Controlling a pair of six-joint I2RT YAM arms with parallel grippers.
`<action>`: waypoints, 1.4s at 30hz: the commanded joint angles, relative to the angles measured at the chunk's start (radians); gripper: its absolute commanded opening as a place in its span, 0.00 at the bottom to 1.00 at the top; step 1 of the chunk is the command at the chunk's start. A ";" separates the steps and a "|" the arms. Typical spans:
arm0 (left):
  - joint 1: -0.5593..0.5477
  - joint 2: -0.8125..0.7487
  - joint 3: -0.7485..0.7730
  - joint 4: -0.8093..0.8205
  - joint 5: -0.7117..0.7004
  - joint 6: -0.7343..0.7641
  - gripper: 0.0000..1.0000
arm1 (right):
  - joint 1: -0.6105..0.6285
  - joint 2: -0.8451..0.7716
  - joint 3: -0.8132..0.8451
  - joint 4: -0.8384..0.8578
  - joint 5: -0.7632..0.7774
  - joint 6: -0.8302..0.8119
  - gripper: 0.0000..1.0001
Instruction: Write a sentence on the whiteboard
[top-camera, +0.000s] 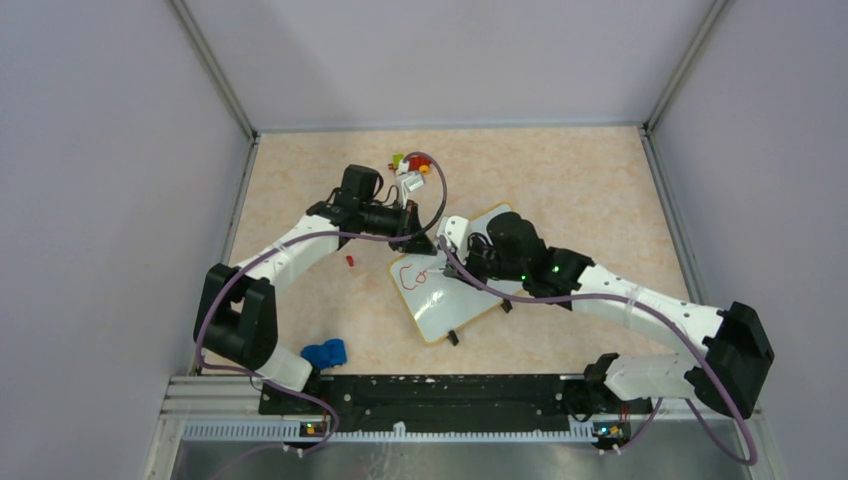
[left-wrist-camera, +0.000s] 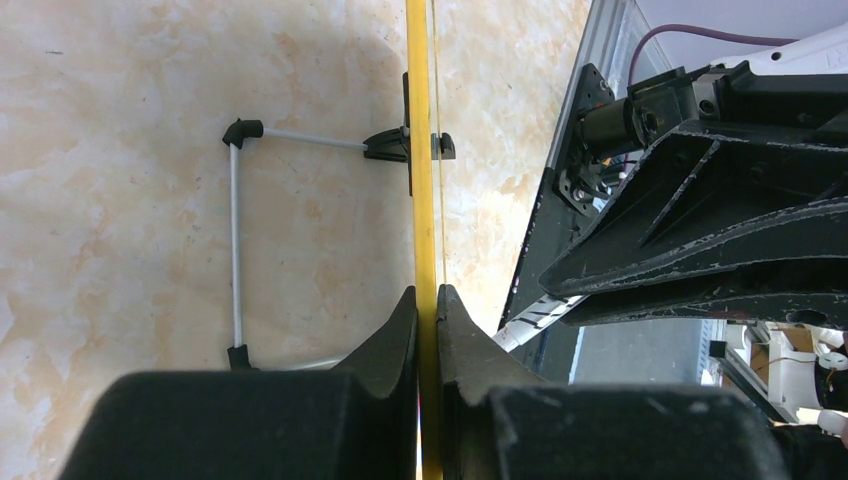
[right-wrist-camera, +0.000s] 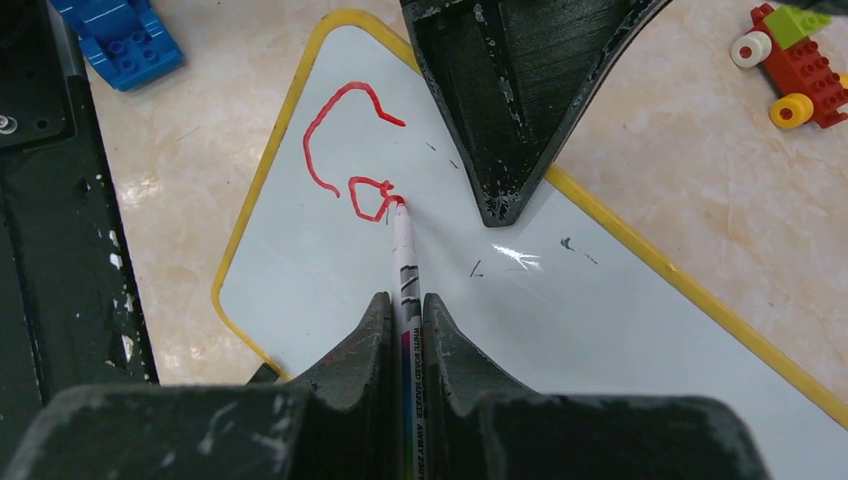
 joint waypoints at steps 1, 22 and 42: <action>-0.015 0.027 0.000 -0.032 0.009 0.062 0.00 | -0.023 -0.028 0.026 0.042 0.054 0.003 0.00; -0.015 0.030 0.002 -0.034 0.007 0.065 0.00 | 0.002 -0.016 -0.018 -0.020 -0.015 -0.026 0.00; -0.015 0.029 0.002 -0.036 0.012 0.065 0.00 | -0.033 -0.057 0.015 -0.040 0.034 -0.035 0.00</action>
